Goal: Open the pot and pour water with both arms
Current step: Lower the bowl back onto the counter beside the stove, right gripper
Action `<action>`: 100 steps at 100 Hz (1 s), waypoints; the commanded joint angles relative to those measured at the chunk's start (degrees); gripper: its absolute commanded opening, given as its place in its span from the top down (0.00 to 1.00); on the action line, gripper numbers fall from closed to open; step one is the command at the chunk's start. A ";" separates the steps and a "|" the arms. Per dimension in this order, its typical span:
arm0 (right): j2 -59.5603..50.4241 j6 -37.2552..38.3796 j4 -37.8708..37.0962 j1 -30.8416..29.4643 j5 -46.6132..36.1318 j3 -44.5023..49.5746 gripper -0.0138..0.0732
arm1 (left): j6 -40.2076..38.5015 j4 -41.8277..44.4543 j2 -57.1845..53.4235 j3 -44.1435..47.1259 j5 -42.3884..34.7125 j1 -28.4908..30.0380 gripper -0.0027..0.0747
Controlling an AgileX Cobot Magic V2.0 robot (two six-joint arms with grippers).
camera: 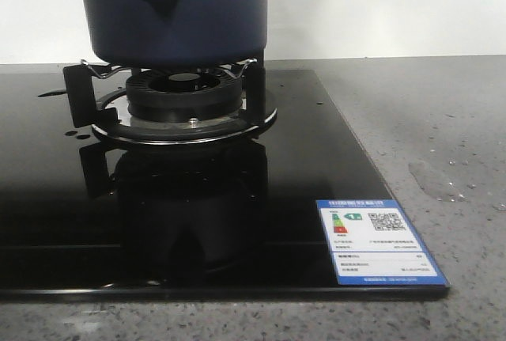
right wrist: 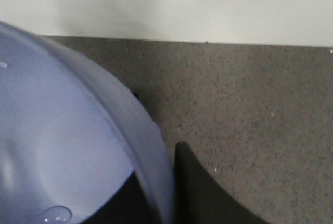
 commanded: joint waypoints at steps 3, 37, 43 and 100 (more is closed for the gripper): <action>-6.41 -2.25 2.72 -3.53 2.59 7.10 0.89 | 1.42 -5.29 3.73 -6.14 4.29 -1.92 0.52; -21.59 -4.32 2.72 -12.22 -5.55 38.25 0.89 | 5.91 -4.19 14.94 -13.66 9.11 -5.23 0.52; -23.52 -4.32 2.72 -13.32 -7.48 42.83 0.89 | 5.91 -4.19 16.20 -13.89 9.37 -5.23 0.52; -26.18 -4.32 6.48 -16.10 -17.03 63.39 0.79 | 6.57 -4.43 20.15 -14.50 9.73 -5.71 0.52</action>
